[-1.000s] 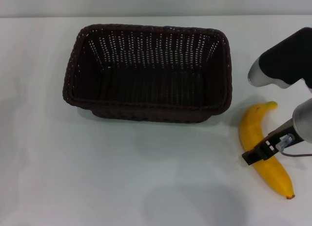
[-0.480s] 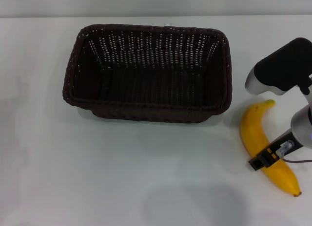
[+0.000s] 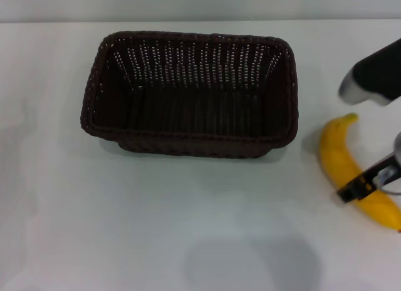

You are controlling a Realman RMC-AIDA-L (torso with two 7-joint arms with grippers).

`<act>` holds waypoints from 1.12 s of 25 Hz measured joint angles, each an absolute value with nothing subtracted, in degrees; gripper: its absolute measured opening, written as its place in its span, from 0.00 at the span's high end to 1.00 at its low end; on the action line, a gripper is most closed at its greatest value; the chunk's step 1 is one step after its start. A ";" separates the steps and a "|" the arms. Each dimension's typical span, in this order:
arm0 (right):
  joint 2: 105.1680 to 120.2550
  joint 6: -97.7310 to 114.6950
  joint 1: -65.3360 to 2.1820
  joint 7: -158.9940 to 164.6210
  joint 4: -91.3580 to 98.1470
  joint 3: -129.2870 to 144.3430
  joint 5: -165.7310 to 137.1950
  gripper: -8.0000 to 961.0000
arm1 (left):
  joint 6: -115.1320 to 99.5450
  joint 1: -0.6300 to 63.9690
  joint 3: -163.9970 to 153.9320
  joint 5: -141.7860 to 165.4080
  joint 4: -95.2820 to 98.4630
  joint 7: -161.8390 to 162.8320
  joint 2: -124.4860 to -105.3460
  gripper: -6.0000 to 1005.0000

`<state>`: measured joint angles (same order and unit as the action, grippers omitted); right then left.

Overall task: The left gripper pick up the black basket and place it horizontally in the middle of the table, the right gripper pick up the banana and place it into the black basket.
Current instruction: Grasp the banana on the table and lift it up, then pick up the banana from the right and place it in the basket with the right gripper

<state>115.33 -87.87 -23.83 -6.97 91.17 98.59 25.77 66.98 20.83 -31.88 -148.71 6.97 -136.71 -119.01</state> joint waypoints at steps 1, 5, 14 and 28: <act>115.28 -87.89 -23.80 -7.75 91.15 97.00 25.43 0.49 | 66.97 20.83 -31.88 -148.71 6.97 -136.71 -119.00 0.30; 115.18 -86.57 -24.58 -12.92 88.98 87.84 22.75 0.49 | 66.98 20.81 -31.96 -148.66 6.87 -136.66 -118.95 0.30; 115.25 -70.43 -30.98 -25.97 83.11 72.61 26.59 0.45 | 67.43 20.46 -32.36 -148.16 6.62 -136.53 -119.02 0.30; 115.57 -55.88 -39.96 -67.61 62.90 82.34 70.75 0.37 | 67.52 20.74 -32.61 -144.23 6.48 -136.28 -119.09 0.30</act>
